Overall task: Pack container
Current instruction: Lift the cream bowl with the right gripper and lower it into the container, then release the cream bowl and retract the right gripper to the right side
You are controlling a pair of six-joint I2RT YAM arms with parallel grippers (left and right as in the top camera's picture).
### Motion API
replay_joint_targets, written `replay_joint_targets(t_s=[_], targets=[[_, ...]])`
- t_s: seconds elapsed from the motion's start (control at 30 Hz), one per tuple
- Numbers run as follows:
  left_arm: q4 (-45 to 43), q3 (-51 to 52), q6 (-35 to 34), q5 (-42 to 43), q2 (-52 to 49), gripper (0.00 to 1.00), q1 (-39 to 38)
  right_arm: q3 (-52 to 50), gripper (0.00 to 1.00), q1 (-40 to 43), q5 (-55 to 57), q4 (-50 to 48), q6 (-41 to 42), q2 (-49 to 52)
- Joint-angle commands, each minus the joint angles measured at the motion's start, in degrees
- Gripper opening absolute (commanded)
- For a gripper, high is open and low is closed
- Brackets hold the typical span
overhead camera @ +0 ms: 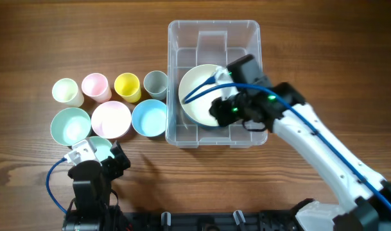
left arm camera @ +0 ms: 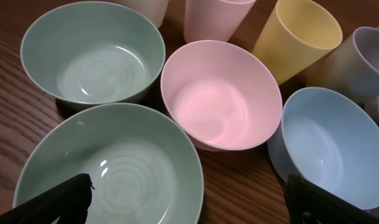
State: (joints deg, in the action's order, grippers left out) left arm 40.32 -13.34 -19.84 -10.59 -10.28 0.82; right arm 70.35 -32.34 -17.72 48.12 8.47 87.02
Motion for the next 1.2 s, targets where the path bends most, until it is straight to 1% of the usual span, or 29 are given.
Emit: replay_joint_targets(t_s=[0.0, 0.1, 0.2, 0.37, 0.4, 0.43, 0.5, 0.6, 0.83, 0.9, 0.93, 0.97, 1.07, 1.17], targets=[[-0.15, 0.37, -0.11, 0.31, 0.20, 1.00, 0.26, 0.39, 0.09, -3.37, -2.03, 0.33, -4.31, 4.50], [-0.15, 0.37, -0.11, 0.31, 0.22, 1.00, 0.26, 0.39, 0.09, -5.20, -2.03, 0.33, -5.92, 7.48], [-0.15, 0.39, -0.11, 0.31, 0.20, 1.00, 0.26, 0.39, 0.09, -5.75, -1.79, 0.13, -5.88, 10.84], [-0.15, 0.39, -0.11, 0.31, 0.20, 1.00, 0.26, 0.39, 0.07, -5.73, 2.51, -2.01, -4.85, 15.39], [-0.15, 0.39, -0.11, 0.31, 0.20, 1.00, 0.26, 0.39, 0.07, -5.68, 4.87, -2.58, -3.34, 16.15], [-0.15, 0.37, -0.11, 0.31, 0.20, 1.00, 0.26, 0.39, 0.05, -5.55, 9.97, -3.41, -0.63, 16.98], [-0.15, 0.39, -0.11, 0.31, 0.20, 1.00, 0.26, 0.39, 0.04, -5.18, 17.84, -4.76, 2.54, 17.75], [-0.15, 0.39, -0.11, 0.31, 0.20, 1.00, 0.26, 0.44, 0.04, -4.37, 22.21, -8.28, 3.67, 17.88], [-0.15, 0.39, -0.11, 0.31, 0.20, 1.00, 0.26, 0.46, 0.04, -2.73, 23.02, -18.75, 3.41, 17.88], [-0.15, 0.39, -0.11, 0.31, 0.20, 1.00, 0.26, 0.50, 0.05, -2.54, 23.34, -21.31, 2.08, 17.88], [-0.15, 0.39, -0.11, 0.31, 0.20, 1.00, 0.26, 0.72, 0.06, -2.51, 23.37, -21.66, 1.81, 17.77], [-0.15, 0.37, -0.11, 0.31, 0.20, 1.00, 0.26, 1.14, 0.11, -2.51, 23.32, -21.59, 1.55, 17.53], [-0.15, 0.39, -0.11, 0.31, 0.20, 1.00, 0.26, 2.47, 0.27, -2.51, 23.32, -19.54, 2.23, 14.95], [-0.15, 0.39, -0.11, 0.31, 0.20, 1.00, 0.26, 4.81, 0.30, -2.47, 23.67, -14.73, 4.13, 10.32]])
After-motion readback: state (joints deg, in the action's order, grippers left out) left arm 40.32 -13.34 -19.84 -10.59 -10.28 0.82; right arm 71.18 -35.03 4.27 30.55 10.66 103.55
